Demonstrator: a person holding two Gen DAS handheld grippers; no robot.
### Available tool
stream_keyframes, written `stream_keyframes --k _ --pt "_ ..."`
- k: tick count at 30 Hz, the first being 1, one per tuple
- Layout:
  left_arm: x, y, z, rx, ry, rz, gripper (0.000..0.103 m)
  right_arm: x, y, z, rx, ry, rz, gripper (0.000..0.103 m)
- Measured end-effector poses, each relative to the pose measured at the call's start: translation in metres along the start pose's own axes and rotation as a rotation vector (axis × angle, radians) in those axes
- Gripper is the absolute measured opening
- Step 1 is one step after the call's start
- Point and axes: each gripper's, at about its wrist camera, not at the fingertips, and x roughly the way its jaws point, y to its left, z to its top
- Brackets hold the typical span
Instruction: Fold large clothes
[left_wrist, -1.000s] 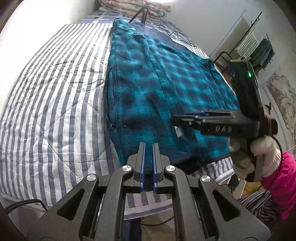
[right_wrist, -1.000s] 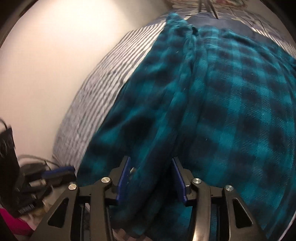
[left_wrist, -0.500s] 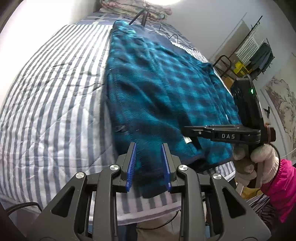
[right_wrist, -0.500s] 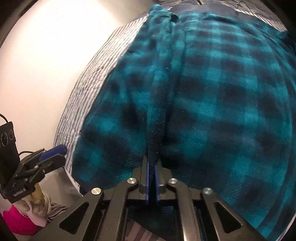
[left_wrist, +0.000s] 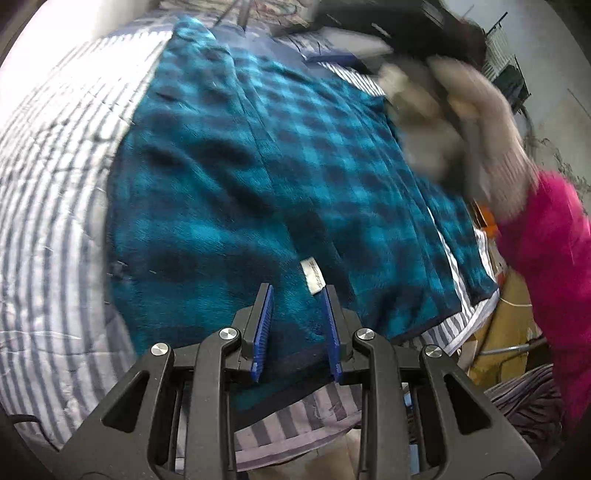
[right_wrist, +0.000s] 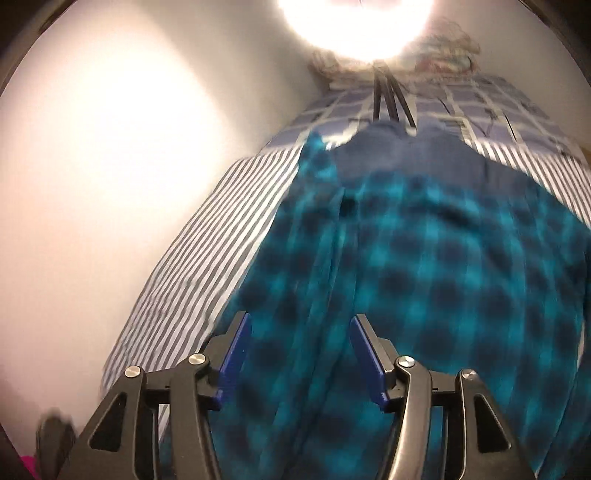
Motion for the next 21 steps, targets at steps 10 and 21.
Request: stream_keyframes --k 10,21 --pt "0.027 -0.006 -0.001 -0.01 0.083 -0.068 0.025 0.118 -0.036 0.079 0.104 0.005 -0.013 0.061" --pt "0.032 -0.015 -0.009 0.042 0.105 -0.096 0.018 0.154 -0.053 0.101 0.121 0.026 -0.033 0.005"
